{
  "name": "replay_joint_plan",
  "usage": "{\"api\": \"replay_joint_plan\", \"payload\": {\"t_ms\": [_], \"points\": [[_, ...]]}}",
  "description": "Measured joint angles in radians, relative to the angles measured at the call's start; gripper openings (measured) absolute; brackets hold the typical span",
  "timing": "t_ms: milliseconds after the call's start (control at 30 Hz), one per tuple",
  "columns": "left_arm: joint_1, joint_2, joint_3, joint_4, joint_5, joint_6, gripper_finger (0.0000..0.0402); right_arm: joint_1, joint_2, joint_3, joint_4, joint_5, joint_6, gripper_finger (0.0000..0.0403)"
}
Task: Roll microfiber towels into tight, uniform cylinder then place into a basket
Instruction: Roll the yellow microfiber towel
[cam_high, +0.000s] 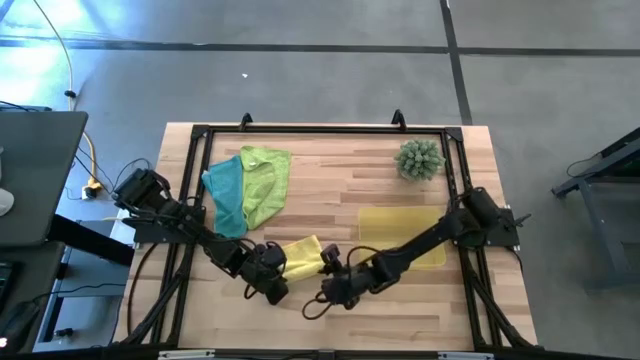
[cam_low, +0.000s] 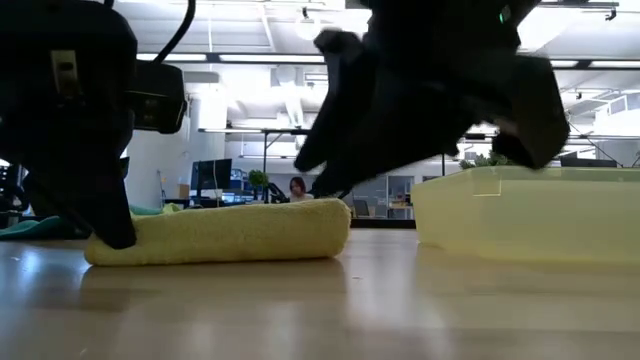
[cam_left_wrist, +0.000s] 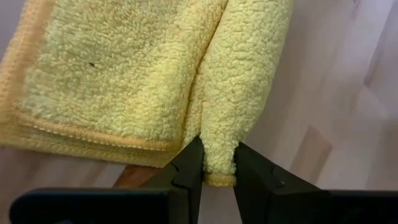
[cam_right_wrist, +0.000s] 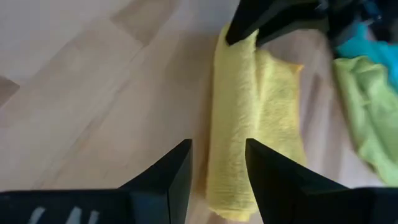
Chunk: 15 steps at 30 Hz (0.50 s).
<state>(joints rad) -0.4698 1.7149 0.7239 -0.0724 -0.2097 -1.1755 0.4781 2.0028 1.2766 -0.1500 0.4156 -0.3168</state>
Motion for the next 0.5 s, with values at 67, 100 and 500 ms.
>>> {"api": "replay_joint_plan", "payload": {"t_ms": [67, 100, 500], "points": [[0.0, 0.001, 0.0, 0.009, 0.001, 0.0, 0.0067, -0.005, 0.015, 0.0, 0.014, -0.007, 0.002, 0.014], [0.0, 0.001, -0.001, 0.012, 0.0, 0.0, 0.0067, -0.006, 0.021, 0.0, 0.013, -0.007, 0.002, 0.014], [-0.001, 0.001, -0.002, 0.016, -0.004, 0.0, 0.0067, -0.067, 0.066, 0.001, 0.007, -0.027, 0.047, 0.014]]}}
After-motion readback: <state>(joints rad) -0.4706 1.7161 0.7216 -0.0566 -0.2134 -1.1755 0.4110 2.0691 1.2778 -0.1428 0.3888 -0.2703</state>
